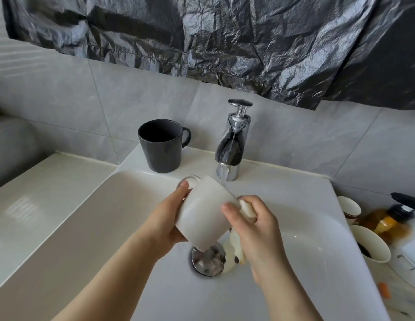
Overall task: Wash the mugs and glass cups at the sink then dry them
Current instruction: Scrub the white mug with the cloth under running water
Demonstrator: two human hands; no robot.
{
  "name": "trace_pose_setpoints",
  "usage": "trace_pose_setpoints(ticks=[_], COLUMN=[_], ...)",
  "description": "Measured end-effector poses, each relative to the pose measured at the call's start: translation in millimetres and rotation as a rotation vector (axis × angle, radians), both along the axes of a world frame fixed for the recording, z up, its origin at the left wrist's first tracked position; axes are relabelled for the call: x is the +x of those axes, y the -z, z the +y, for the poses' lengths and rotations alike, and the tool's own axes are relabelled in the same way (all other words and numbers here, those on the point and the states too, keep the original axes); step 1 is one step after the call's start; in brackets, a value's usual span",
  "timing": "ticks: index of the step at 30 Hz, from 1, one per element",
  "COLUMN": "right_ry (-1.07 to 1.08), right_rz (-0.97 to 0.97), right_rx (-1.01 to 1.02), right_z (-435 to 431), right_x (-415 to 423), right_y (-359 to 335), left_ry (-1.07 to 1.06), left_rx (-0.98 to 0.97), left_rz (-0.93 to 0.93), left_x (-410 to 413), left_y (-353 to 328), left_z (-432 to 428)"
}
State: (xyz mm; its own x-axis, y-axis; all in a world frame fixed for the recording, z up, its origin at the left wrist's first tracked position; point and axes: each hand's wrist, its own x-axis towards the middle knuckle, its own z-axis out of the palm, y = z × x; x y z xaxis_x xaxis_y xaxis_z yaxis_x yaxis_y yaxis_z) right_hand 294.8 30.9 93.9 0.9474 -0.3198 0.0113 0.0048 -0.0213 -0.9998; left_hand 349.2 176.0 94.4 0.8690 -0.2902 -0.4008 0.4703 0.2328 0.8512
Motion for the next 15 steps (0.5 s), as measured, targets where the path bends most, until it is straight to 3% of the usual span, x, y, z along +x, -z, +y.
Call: trace_pose_setpoints(ticks=[4,8,13,15], right_ry=[0.005,-0.077,-0.228,-0.235], right_rz=[-0.017,-0.017,0.048,0.068], right_rx=[-0.026,0.034,0.016,-0.032], right_z=[-7,-16,-24,-25], right_x=[0,-3,-7,-7], right_y=[-2,-9,-7,-4], left_ry=[-0.036,-0.004,0.12,0.145], left_rx=[0.083,0.039,0.432,0.423], left_rz=[-0.164,-0.341,-0.226,-0.168], left_x=[4,6,9,8], left_y=[2,-5,-12,-11], left_z=[-1,5,19,21])
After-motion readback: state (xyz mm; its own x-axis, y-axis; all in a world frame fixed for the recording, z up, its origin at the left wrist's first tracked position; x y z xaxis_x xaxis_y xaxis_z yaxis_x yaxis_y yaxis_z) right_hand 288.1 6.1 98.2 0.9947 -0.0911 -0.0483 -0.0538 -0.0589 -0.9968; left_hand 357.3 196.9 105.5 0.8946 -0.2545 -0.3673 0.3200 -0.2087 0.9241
